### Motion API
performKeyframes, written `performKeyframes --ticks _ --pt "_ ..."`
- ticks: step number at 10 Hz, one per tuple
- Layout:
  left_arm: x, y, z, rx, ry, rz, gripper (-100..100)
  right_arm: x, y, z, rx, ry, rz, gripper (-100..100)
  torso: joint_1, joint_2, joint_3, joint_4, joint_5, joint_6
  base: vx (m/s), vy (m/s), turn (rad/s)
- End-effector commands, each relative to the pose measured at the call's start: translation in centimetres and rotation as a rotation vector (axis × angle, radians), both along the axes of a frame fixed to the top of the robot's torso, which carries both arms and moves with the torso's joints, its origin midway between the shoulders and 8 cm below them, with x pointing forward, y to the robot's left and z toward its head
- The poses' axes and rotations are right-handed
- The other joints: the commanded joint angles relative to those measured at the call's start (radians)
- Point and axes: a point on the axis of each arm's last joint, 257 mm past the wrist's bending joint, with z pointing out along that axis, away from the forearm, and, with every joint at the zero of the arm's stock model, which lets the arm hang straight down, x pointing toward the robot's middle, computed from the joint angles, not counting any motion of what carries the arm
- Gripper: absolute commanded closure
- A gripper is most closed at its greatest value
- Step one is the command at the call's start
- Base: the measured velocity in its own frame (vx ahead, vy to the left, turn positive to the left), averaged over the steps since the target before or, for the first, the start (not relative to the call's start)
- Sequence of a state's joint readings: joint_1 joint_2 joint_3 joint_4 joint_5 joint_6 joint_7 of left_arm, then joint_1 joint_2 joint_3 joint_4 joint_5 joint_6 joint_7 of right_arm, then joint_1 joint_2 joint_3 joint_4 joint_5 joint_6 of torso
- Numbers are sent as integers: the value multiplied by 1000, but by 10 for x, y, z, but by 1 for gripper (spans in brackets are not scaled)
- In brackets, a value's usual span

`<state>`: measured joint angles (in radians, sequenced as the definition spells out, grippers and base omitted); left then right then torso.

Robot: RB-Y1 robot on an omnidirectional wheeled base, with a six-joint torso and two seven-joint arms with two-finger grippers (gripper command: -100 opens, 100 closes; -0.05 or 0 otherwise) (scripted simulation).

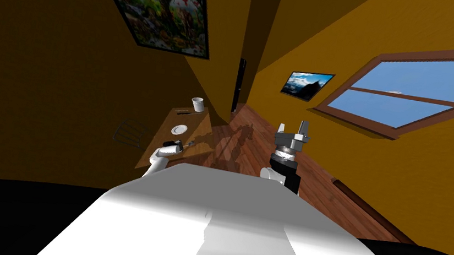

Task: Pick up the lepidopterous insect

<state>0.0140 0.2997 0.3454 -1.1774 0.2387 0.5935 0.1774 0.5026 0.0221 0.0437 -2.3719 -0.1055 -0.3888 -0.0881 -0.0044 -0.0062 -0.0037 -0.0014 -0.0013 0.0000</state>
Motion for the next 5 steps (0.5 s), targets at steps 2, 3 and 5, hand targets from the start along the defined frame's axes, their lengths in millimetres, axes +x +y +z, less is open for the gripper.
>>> performKeyframes --ticks 2,3,5 --pt "-8 -9 -16 -54 58 19 -100 0 0 0 0 0 0 0 -1 -2 -1 0 0 0 114 -90 -11" --pt "-10 -13 -21 -70 73 23 -100 0 0 0 0 0 0 0 -1 -1 0 0 0 0 87 -57 -11" --pt "-10 -14 -23 -78 79 25 -100 0 0 0 0 0 0 0 1 0 0 0 0 0 69 -33 -12"
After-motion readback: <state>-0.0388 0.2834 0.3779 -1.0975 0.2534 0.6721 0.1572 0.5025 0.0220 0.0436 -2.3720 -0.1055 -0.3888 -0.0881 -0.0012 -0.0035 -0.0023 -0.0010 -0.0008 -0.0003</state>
